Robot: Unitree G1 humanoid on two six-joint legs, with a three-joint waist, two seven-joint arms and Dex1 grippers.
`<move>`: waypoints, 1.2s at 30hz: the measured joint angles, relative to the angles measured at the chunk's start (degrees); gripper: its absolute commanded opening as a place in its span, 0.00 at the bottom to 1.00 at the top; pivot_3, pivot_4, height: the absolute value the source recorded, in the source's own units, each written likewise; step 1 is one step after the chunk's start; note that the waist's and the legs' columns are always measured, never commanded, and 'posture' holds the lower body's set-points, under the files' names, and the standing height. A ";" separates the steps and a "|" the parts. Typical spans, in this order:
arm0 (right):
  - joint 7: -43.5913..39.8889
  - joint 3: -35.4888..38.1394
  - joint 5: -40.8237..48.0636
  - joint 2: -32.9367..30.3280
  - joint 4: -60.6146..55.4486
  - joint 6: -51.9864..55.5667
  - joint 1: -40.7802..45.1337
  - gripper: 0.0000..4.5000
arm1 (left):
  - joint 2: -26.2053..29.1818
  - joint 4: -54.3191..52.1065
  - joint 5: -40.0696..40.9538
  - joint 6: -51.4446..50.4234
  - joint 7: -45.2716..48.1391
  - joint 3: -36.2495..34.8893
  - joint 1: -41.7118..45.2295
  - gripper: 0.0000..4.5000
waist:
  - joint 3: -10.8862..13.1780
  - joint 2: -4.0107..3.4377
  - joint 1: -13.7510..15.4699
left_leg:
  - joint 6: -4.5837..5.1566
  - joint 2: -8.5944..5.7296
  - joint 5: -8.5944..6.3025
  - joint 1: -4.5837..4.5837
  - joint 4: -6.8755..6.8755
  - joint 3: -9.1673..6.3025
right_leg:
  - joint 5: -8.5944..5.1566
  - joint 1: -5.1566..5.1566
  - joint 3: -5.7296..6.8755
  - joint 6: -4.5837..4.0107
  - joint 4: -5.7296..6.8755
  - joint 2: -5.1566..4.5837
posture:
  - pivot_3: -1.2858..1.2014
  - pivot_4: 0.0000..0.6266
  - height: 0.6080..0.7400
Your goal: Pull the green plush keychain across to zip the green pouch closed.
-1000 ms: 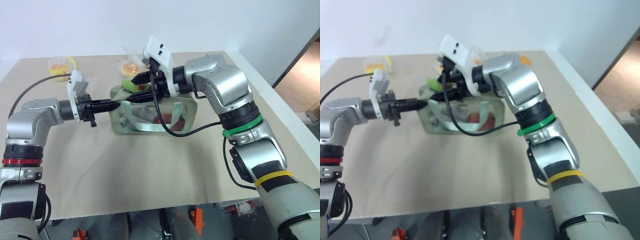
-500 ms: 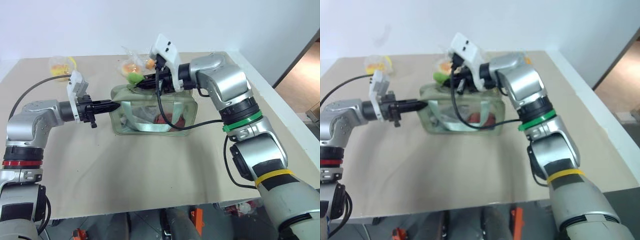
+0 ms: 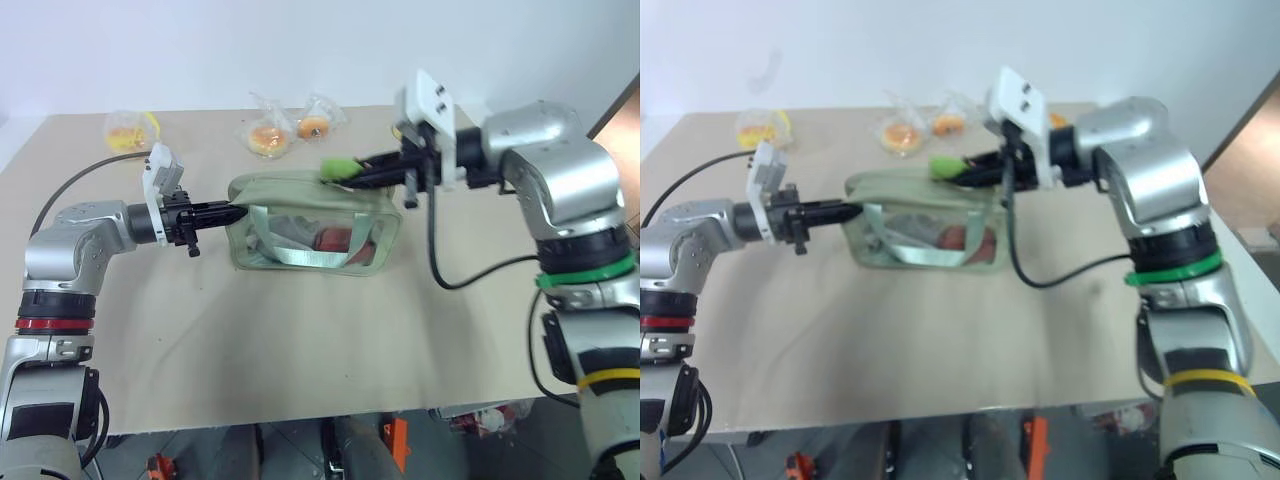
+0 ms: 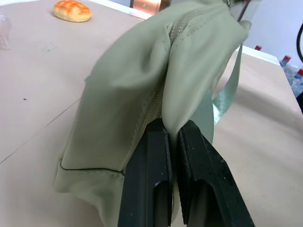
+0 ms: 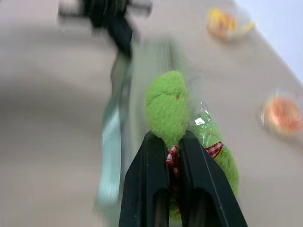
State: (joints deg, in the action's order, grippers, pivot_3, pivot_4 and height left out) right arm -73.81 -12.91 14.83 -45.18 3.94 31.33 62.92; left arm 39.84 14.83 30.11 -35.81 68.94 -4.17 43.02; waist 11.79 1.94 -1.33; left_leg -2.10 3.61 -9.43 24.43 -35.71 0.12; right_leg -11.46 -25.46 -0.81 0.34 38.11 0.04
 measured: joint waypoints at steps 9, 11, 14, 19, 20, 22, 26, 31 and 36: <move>-0.73 0.45 -11.23 -12.52 1.54 -23.74 -5.03 0.02 | 0.16 -1.74 0.40 -0.81 0.28 -0.03 -0.74 0.00 | 0.00 0.00 -0.23 | -0.01 0.00 0.00 -0.11 0.03 0.08 | -0.09 0.02 -0.09 -0.15 0.00 0.01 | 0.52 0.24 1.00; -0.73 0.44 -11.66 -12.52 2.51 -25.57 -4.97 0.02 | 0.16 -2.00 0.44 -0.91 0.23 -0.04 -0.83 0.00 | 0.00 0.00 -0.22 | -0.01 0.00 0.00 -0.11 0.03 0.08 | -0.09 0.02 -0.09 -0.15 0.00 0.01 | 0.52 0.24 1.00; 0.03 0.33 -13.48 -12.52 3.68 -28.46 -5.63 0.02 | 0.19 -2.25 1.04 -1.60 0.03 -0.10 -0.99 0.00 | 0.00 0.00 -0.20 | -0.01 -0.01 0.00 -0.08 0.04 0.09 | -0.10 0.03 -0.11 -0.12 -0.01 -0.01 | 0.52 0.24 1.00; 3.91 -2.34 -19.83 -12.42 6.96 -32.87 -11.60 0.02 | 0.60 -2.79 1.61 -2.11 -0.24 -0.14 -1.68 0.00 | -0.01 0.01 -0.13 | -0.03 -0.03 -0.02 -0.11 0.04 0.14 | -0.12 0.04 -0.16 -0.06 -0.02 -0.04 | 0.52 0.24 1.00; 4.27 -2.73 -20.44 -12.19 7.55 -33.30 -12.00 0.02 | 0.66 -2.94 1.62 -2.18 -0.25 -0.14 -1.70 0.00 | 0.00 0.01 -0.26 | -0.03 -0.03 -0.02 -0.12 0.04 0.16 | -0.12 0.03 -0.18 -0.07 -0.01 -0.02 | 0.52 0.24 1.00; 5.58 -2.90 -21.83 -11.35 8.14 -34.34 -12.48 0.02 | 1.21 -3.04 1.63 -2.34 -0.32 -0.14 -1.84 0.00 | -0.01 0.01 -0.57 | -0.03 -0.01 -0.01 -0.18 0.05 0.14 | -0.11 0.05 -0.17 -0.08 0.02 0.01 | 0.52 0.24 1.00; 7.46 -2.97 -23.32 -8.77 9.23 -34.74 -12.56 0.02 | 1.64 -3.03 1.66 -2.92 -0.67 -0.22 -1.93 0.00 | -0.02 0.03 -0.84 | -0.03 0.00 -0.01 -0.25 0.03 0.11 | -0.10 0.11 -0.17 -0.11 0.03 0.03 | 0.52 0.24 1.00; 9.41 -3.18 -24.74 -4.27 11.75 -33.91 -12.74 0.02 | 1.89 -2.98 1.66 -3.36 -1.06 -0.45 -1.94 0.00 | -0.02 0.03 -1.35 | -0.02 0.00 0.00 -0.25 0.00 0.12 | -0.04 0.12 -0.19 -0.10 0.04 0.03 | 0.52 0.24 1.00; 7.80 -2.18 -20.72 0.14 11.78 -29.54 -12.75 0.02 | 1.96 -2.96 1.65 -3.48 -1.15 -0.66 -1.95 0.00 | -0.02 0.03 -1.44 | -0.02 0.01 0.00 -0.28 0.02 0.10 | 0.07 0.13 -0.20 0.03 0.05 0.08 | 0.52 0.24 1.00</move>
State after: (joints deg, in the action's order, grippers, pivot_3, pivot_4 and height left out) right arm -66.01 -15.09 -5.89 -45.04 15.72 1.80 50.17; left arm 41.79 11.87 31.76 -39.29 67.79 -4.83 41.08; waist 11.77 1.97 -2.77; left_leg -2.12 3.63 -9.44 24.15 -35.69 0.22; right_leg -11.39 -25.33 -1.01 0.37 38.16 0.12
